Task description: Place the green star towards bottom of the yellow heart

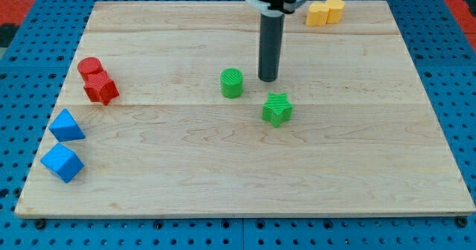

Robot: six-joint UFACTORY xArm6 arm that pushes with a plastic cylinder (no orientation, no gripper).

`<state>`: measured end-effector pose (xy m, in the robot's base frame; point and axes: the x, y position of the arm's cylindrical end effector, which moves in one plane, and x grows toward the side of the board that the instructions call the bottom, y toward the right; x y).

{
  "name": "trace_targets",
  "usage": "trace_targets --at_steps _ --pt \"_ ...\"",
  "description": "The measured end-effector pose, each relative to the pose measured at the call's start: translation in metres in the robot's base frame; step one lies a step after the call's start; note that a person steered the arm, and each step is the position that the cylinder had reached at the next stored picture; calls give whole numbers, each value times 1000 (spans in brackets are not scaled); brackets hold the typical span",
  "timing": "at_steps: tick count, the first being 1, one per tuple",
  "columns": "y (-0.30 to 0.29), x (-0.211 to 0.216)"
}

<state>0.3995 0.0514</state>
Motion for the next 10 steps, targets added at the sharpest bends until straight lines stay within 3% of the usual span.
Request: trace_targets --at_steps 1,2,3,4,6,7,8,9,10 --pt "7 19" --pt "84 44" --pt "103 103" --pt "44 132" --pt "41 72" --pt "71 101" --pt "32 134" --pt "-2 83" --pt "33 25"
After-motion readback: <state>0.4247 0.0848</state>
